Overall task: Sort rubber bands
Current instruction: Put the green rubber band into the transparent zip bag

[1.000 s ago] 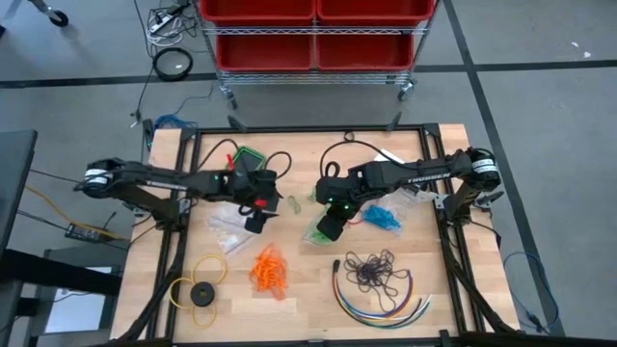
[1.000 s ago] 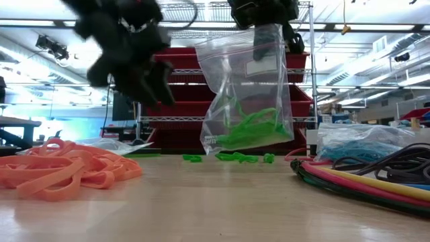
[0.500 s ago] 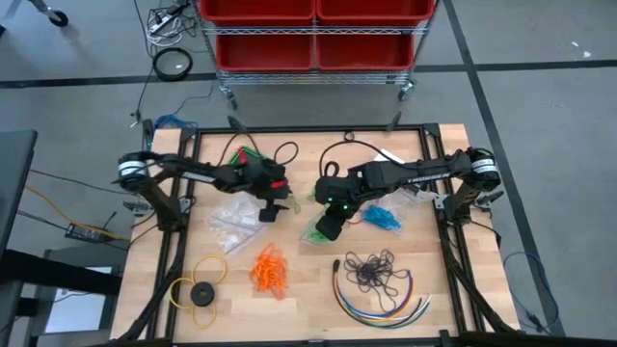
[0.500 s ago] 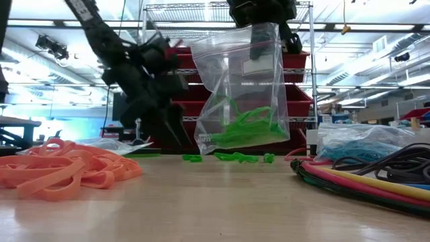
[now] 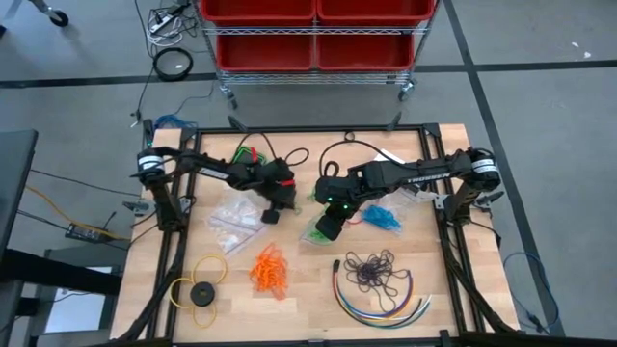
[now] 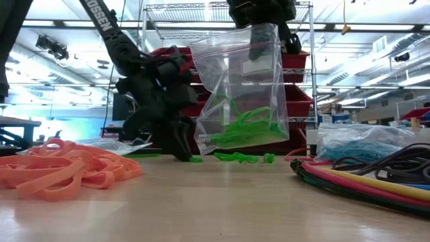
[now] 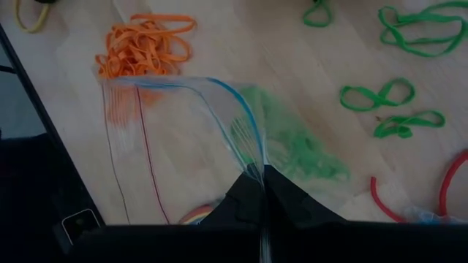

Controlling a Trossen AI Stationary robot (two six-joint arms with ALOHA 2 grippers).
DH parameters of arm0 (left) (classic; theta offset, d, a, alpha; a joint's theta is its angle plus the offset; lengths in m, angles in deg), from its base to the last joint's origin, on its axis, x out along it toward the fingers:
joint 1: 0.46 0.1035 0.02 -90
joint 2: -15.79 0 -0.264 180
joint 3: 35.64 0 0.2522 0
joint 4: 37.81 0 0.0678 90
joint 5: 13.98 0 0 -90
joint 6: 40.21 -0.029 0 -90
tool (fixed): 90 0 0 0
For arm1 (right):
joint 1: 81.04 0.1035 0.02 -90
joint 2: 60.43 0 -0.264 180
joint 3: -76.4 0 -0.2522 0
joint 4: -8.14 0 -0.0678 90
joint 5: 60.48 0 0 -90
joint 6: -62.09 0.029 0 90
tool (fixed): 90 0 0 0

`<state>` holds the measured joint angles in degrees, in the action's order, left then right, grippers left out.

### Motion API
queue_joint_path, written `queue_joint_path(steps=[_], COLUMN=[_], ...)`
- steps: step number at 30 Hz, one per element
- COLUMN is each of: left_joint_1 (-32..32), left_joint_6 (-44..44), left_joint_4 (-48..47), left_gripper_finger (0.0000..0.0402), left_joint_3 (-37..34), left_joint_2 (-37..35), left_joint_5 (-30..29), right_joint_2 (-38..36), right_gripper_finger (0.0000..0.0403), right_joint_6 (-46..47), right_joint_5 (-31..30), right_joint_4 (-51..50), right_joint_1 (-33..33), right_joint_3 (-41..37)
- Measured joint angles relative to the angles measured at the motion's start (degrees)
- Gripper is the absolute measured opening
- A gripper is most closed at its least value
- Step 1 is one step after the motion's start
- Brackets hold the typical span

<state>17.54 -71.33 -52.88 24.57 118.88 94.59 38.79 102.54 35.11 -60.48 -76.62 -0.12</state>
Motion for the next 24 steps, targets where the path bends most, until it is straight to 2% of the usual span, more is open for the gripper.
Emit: queue_joint_path(steps=[1,4,8,14,19,24], left_joint_1=[0.0,-0.4,-2.5,-8.1,-12.8,-15.7], left_joint_6=[-0.1,-0.2,1.0,2.3,5.5,10.3], left_joint_4=[-0.6,-2.7,-7.8,-11.7,-7.6,0.3], left_gripper_finger=[0.0024,0.0009,0.0004,0.0002,0.0001,0.0001], left_joint_3=[-0.1,-0.2,-0.7,-0.5,-0.5,0.2], left_joint_2=[-0.7,-2.7,-8.5,-20.8,-29.3,-31.6], left_joint_5=[0.0,-0.6,-1.3,0.4,0.4,0.3], right_joint_2=[0.0,0.0,0.0,0.0,0.0,0.0], right_gripper_finger=[0.0000,0.0000,0.0000,0.0000,0.0000,0.0000], right_joint_6=[0.2,0.2,0.2,0.2,0.4,0.7], right_joint_5=[0.0,0.0,0.0,0.0,0.0,0.0], right_joint_4=[0.1,0.1,0.1,0.1,0.2,0.6], right_joint_1=[0.0,0.0,0.0,0.0,0.0,0.0], right_joint_3=[0.0,0.0,0.0,0.0,0.0,0.0])
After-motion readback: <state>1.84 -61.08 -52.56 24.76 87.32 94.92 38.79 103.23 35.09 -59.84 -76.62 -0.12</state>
